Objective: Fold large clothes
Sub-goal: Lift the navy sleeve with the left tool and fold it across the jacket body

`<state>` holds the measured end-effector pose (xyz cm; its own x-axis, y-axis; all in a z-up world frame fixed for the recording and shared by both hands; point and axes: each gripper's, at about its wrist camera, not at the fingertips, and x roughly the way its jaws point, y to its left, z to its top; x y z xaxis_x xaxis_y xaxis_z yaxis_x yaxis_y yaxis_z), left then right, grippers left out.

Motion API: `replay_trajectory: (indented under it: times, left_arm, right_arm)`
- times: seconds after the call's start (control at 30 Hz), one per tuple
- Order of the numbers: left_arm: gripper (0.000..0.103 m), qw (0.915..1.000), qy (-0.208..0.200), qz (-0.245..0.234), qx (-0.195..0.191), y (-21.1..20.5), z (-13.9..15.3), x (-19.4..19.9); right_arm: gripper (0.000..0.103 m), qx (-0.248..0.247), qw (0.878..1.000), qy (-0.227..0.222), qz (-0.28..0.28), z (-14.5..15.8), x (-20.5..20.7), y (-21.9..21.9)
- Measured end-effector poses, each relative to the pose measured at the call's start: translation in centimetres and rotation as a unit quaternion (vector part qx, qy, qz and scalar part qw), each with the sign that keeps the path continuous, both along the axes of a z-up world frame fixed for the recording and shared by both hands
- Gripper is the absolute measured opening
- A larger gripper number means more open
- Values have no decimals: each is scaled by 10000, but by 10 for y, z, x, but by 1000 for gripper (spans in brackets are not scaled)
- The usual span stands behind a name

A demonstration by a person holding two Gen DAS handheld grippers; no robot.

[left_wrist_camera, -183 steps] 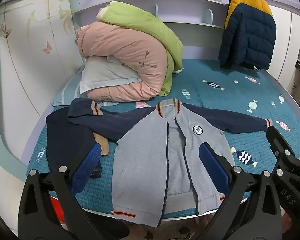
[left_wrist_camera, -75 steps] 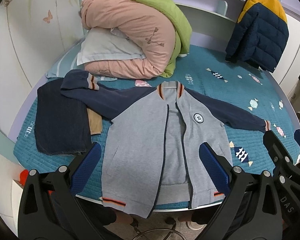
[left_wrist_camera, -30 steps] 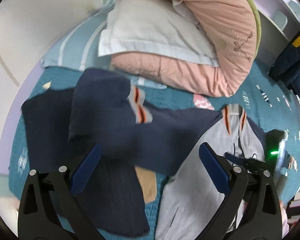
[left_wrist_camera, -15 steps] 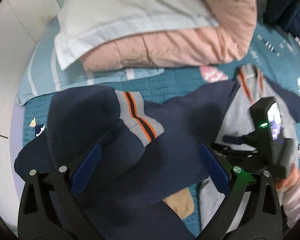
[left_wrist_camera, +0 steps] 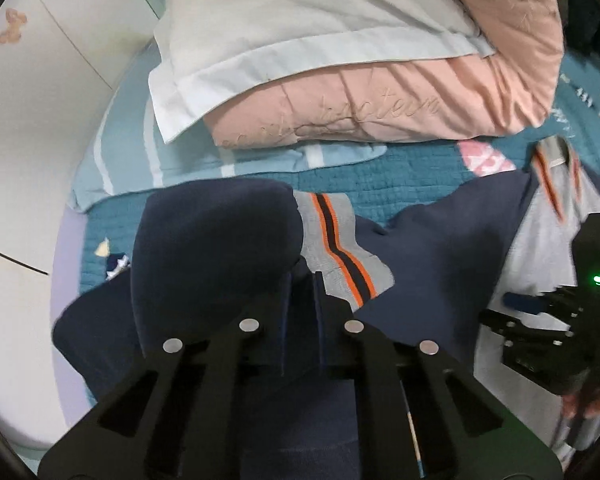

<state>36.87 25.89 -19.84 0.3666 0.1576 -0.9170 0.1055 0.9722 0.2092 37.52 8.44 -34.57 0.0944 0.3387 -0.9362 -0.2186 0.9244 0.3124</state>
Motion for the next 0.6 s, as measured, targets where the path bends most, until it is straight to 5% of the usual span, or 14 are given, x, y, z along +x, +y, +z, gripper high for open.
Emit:
replay_trajectory:
  times: [0.1,0.17,0.2,0.43,0.5,0.53,0.6]
  left_arm:
    - [25,9995,153,-269,29,-9,0,-5]
    - [85,9978,209,-617,-111,-23,2,-13]
    - [89,9963,74,-861,40,-32,4,-18]
    - [81,9811,177,-1418,1304,-53,-35,-8]
    - [73,9686,33,-1661,1847,-61,-47,-9]
    - [60,9638,-42,-1694,2060,-63,-50,-9]
    - [56,9628,-143,-1589,2180,-60,-53,-6]
  right_arm:
    - [36,15,10000,-39,17,1,-5,-4]
    - [36,36,10000,-61,18,2,-8,-9]
    - [36,40,10000,-65,17,2,-9,-10]
    - [36,101,9999,-88,9,0,-11,-23]
    - [36,138,9999,-85,19,-1,-12,-26]
    - [36,176,9998,-62,-1,-1,-12,-28]
    - [36,245,9997,-16,-41,-4,-11,-32]
